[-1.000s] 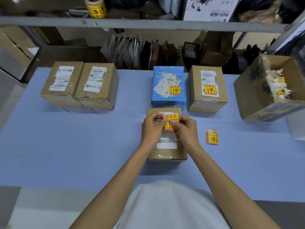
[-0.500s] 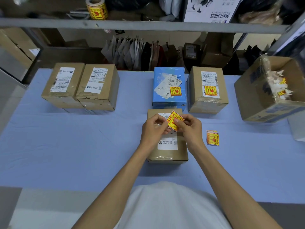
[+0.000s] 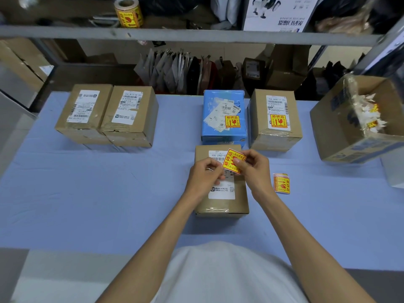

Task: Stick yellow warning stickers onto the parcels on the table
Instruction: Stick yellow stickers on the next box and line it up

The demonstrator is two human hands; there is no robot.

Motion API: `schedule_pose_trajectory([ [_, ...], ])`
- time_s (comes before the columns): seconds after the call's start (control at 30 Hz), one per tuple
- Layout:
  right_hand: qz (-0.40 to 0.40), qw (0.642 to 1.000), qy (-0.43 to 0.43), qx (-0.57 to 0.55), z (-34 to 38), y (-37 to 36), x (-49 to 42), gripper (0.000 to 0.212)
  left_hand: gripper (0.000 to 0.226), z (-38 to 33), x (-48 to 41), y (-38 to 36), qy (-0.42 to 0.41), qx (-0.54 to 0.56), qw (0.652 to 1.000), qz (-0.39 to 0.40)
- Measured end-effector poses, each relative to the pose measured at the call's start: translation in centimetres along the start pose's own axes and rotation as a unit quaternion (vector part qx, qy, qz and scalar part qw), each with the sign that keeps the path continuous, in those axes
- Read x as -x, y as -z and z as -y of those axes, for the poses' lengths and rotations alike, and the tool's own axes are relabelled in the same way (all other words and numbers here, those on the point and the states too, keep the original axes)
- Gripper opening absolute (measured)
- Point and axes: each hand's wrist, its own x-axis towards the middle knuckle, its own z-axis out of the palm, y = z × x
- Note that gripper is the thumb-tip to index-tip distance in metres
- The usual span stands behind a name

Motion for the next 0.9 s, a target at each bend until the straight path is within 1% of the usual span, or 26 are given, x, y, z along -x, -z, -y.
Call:
schedule_pose_trajectory([
  [0.17,0.002,0.999,-0.009,-0.040,0.4,0.2,-0.2,0.020,0.006,0.0,0.0,-0.1,0.000,-0.008,1.000,0.017],
  [0.37,-0.004,0.999,-0.009,-0.036,0.1,0.3,-0.5,0.026,0.007,0.1,-0.1,0.0,0.001,0.002,1.000,0.020],
  [0.43,-0.014,1.000,-0.005,-0.013,0.0,0.4,-0.6,0.028,0.009,-0.1,-0.1,-0.1,-0.002,0.007,1.000,0.025],
  [0.53,-0.038,0.996,0.032,0.070,-0.7,0.4,-0.5,0.034,0.006,-0.2,0.1,0.0,-0.012,0.027,0.999,0.033],
  [0.57,-0.043,0.994,0.049,0.093,-0.8,0.5,-0.4,0.032,0.006,-0.3,0.1,0.0,-0.014,0.036,0.999,0.034],
  [0.63,-0.034,0.990,0.074,0.116,-0.8,0.5,-0.3,0.021,0.007,-0.4,0.2,0.0,-0.019,0.049,0.998,0.033],
  [0.73,0.028,0.989,0.086,0.120,-0.6,0.4,-0.1,0.003,0.009,-0.5,0.3,-0.1,-0.031,0.049,0.998,0.032],
  [0.8,0.054,0.987,0.094,0.115,-0.6,0.3,-0.1,0.003,0.008,-0.4,0.3,-0.1,-0.038,0.050,0.998,0.032],
  [0.9,0.072,0.988,0.093,0.097,-0.7,0.2,-0.1,0.007,0.009,-0.4,0.2,-0.1,-0.038,0.055,0.997,0.026],
])
